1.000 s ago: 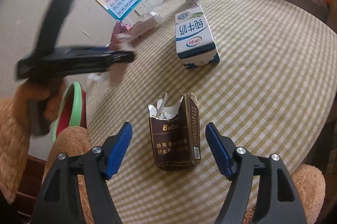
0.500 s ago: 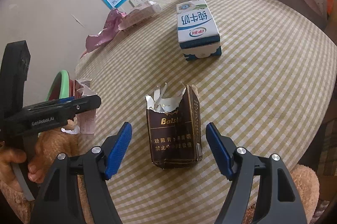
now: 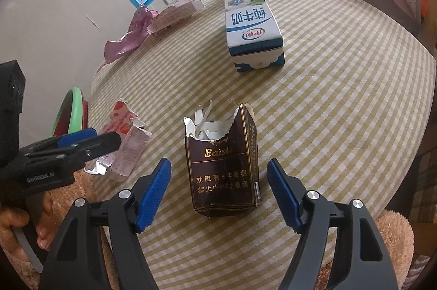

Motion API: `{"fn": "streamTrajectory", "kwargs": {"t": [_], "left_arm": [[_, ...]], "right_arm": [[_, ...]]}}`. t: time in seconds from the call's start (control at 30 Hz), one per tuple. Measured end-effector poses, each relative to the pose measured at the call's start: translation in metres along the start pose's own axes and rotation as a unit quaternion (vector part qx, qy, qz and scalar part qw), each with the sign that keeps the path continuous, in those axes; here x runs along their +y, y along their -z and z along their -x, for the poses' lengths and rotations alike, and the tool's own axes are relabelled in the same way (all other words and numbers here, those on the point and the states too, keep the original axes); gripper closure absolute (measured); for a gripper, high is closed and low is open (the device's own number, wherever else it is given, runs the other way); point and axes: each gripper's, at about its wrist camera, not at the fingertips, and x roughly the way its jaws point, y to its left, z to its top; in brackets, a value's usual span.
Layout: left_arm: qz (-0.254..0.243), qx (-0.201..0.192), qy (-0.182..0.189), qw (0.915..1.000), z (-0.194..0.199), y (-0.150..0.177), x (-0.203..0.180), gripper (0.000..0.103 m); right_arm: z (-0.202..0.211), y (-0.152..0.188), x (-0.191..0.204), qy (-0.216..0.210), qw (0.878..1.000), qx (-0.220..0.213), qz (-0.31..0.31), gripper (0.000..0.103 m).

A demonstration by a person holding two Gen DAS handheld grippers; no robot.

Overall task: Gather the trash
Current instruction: 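Carry the strawberry carton and brown cigarette box over the red bucket with both grippers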

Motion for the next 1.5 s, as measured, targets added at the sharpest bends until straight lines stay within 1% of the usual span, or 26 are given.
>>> {"fn": "streamTrajectory", "kwargs": {"t": [0.17,0.2,0.23,0.3,0.33,0.37,0.5,0.67,0.83,1.0,1.2,1.33,1.5], "left_arm": [[-0.009,0.023,-0.01,0.9996,-0.015,0.006,-0.004,0.024],[-0.014,0.024,-0.013,0.9995,-0.017,0.006,-0.005,0.026],[-0.02,0.025,-0.02,0.9993,-0.02,0.007,-0.007,0.032],[-0.027,0.019,-0.028,0.9991,-0.02,0.007,-0.01,0.035],[-0.03,0.018,-0.027,0.999,-0.02,0.008,-0.011,0.036],[-0.029,0.015,-0.025,0.9991,-0.019,0.008,-0.011,0.038],[-0.022,-0.013,-0.025,0.9993,-0.002,0.006,-0.01,0.04],[-0.021,-0.062,-0.026,0.9975,0.037,0.0,-0.008,0.04],[-0.015,-0.108,-0.021,0.9938,0.077,0.0,-0.008,0.04],[-0.015,-0.142,-0.021,0.9895,0.106,0.004,-0.009,0.039],[-0.013,-0.164,-0.019,0.9862,0.128,0.015,-0.001,0.039],[0.003,-0.174,-0.022,0.9845,0.139,0.022,0.013,0.039],[0.023,-0.178,-0.027,0.9833,0.144,0.025,0.027,0.039]], "right_arm": [[-0.001,0.0,-0.001,-0.003,1.0,0.0,-0.001,0.033],[-0.001,0.0,-0.001,-0.001,1.0,0.001,0.0,0.033],[-0.001,0.0,0.0,0.0,1.0,0.003,0.0,0.034],[-0.001,0.001,0.002,0.011,1.0,0.003,0.005,0.045],[-0.001,0.001,0.002,0.007,1.0,0.005,0.005,0.055],[-0.002,0.001,0.003,0.006,1.0,0.004,0.005,0.056],[0.007,0.001,0.007,0.006,1.0,-0.007,0.009,0.057],[0.036,-0.002,0.016,-0.008,0.999,-0.037,0.006,0.057],[0.068,-0.008,0.037,-0.02,0.997,-0.071,0.016,0.057],[0.093,-0.014,0.058,-0.026,0.994,-0.1,0.033,0.057],[0.113,-0.017,0.079,-0.028,0.991,-0.121,0.045,0.057],[0.124,-0.019,0.094,-0.028,0.989,-0.134,0.059,0.057],[0.127,-0.02,0.106,-0.029,0.987,-0.137,0.072,0.057]]}}
